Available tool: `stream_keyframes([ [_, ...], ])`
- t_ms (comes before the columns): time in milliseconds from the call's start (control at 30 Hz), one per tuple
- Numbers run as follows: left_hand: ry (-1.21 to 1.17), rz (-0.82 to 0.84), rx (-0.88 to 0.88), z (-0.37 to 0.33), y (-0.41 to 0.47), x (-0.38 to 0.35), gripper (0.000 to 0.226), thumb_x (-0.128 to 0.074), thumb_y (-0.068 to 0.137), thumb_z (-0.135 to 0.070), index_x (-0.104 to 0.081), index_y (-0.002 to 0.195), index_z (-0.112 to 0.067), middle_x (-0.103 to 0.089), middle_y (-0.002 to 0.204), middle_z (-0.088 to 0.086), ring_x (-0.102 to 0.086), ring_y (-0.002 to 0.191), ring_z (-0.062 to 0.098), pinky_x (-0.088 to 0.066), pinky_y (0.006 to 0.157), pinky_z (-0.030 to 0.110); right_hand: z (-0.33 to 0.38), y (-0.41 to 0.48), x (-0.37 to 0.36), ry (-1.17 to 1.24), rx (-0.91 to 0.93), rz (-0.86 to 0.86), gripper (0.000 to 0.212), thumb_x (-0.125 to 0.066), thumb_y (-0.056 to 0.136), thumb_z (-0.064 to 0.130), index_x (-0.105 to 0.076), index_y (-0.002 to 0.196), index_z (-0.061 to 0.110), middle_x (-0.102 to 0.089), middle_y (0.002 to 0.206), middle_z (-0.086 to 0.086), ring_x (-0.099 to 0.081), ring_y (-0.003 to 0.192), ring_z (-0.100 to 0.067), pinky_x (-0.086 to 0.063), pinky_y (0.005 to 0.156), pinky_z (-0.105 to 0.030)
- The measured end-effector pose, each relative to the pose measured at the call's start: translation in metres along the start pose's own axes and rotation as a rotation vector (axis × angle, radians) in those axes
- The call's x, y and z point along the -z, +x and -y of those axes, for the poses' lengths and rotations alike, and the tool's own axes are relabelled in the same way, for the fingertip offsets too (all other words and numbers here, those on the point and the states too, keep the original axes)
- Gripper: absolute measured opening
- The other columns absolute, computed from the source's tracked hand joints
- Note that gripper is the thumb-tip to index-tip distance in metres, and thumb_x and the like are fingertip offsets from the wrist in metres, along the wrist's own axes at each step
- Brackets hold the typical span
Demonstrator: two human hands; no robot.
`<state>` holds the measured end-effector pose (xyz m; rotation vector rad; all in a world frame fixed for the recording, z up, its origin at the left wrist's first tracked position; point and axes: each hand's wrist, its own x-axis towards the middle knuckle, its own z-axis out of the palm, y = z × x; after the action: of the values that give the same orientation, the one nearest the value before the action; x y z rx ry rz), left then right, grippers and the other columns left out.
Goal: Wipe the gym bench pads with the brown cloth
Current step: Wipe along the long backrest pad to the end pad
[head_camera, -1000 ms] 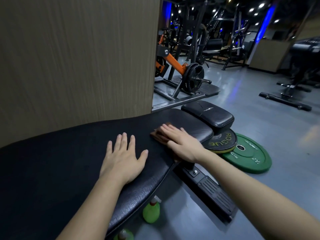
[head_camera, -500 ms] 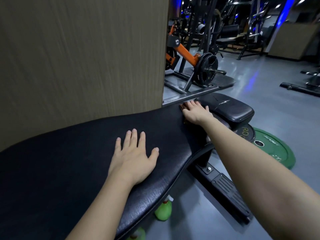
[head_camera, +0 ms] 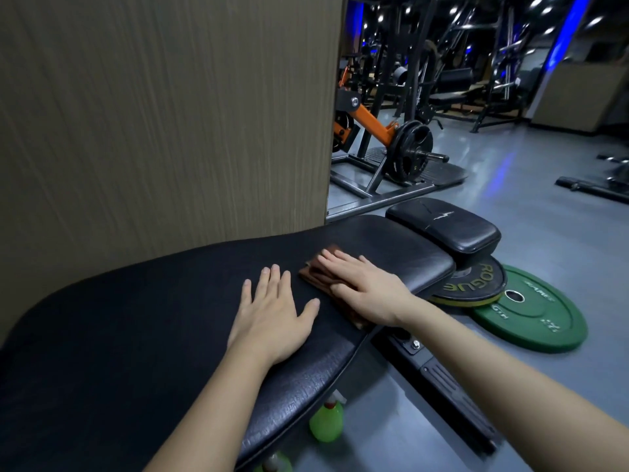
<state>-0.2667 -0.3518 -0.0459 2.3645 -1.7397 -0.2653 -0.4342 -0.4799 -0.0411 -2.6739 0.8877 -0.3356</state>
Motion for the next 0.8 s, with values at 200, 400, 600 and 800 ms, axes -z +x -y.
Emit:
stream_keyframes([
  [200,0.034,-0.001,0.001,-0.001,-0.001,-0.002,0.08,-0.011,0.098,-0.064,0.003,0.16,-0.015,0.013,0.168,0.003,0.018,0.153,0.015,0.01,0.124,0.044,-0.056,-0.046,0.015,0.102,-0.089,-0.128,0.06,-0.041,0.093,0.032,-0.031,0.152,0.036,-0.023,0.16,0.017,-0.007,0.148,0.003,-0.005,0.122,-0.037],
  [400,0.04,-0.016,0.003,-0.001,0.0,-0.005,0.08,-0.011,0.098,-0.064,0.003,0.16,-0.015,0.013,0.168,0.002,0.018,0.153,0.014,0.009,0.124,0.044,-0.09,-0.005,0.039,-0.055,-0.368,-0.14,0.058,-0.044,0.097,0.034,-0.03,0.153,0.028,-0.025,0.161,0.009,-0.013,0.149,-0.008,-0.009,0.122,-0.045],
  [600,0.026,-0.029,0.001,0.001,0.003,-0.006,0.079,-0.013,0.098,-0.064,0.001,0.161,-0.018,0.012,0.168,0.0,0.018,0.152,0.012,0.009,0.124,0.043,-0.09,0.032,0.041,-0.144,-0.462,-0.13,0.059,-0.041,0.095,0.041,-0.031,0.152,0.028,-0.024,0.162,0.007,-0.016,0.149,-0.012,-0.015,0.12,-0.044],
  [800,0.014,-0.023,0.004,0.001,0.004,-0.004,0.08,-0.014,0.097,-0.065,-0.002,0.161,-0.02,0.011,0.168,-0.001,0.017,0.153,0.011,0.009,0.124,0.043,-0.042,0.004,0.029,-0.034,-0.42,-0.242,0.052,-0.052,0.09,0.034,-0.046,0.138,0.052,-0.041,0.151,0.022,-0.041,0.138,-0.013,-0.037,0.106,-0.032],
])
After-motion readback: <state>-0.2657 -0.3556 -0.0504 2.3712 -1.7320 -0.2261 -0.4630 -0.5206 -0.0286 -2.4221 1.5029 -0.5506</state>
